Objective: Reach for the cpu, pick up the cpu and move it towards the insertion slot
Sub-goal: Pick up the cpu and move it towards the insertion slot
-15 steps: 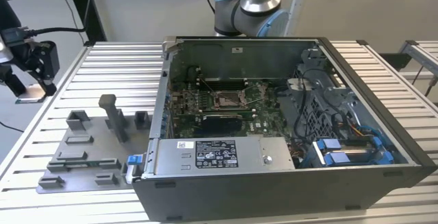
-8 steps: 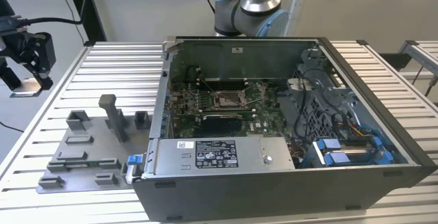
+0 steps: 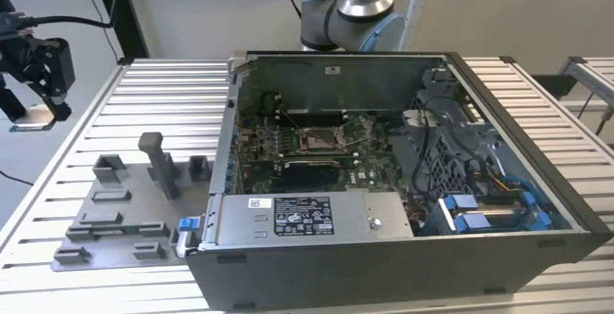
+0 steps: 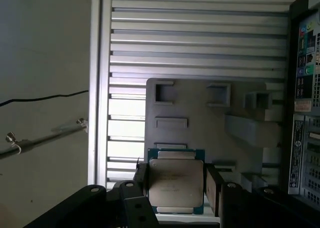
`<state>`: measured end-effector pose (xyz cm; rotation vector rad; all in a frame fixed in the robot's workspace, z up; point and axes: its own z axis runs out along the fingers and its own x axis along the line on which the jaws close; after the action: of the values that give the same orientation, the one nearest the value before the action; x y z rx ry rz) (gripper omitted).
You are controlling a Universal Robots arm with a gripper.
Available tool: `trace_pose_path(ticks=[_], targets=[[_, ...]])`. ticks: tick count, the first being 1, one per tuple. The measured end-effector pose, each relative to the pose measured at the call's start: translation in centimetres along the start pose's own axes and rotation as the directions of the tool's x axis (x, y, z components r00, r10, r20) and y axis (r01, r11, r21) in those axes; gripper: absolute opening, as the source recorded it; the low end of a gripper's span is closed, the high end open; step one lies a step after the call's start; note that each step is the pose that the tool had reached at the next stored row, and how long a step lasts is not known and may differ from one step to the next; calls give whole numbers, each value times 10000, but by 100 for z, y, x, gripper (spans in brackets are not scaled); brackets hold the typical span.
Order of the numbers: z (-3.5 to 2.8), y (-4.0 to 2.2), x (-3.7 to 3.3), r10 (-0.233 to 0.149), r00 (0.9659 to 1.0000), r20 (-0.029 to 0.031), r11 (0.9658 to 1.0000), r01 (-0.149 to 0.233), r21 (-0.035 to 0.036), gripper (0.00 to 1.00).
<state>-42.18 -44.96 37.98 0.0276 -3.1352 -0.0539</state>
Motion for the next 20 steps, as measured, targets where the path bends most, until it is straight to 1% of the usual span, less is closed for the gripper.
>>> trace_pose_path(ticks=[9,15,20], targets=[[-5,1,-3,0,10000,-2,10000,0,1,0],[-4,-1,-62,-1,10000,0,10000,1,0,0],[-4,-1,-96,0,10000,0,10000,0,0,0]])
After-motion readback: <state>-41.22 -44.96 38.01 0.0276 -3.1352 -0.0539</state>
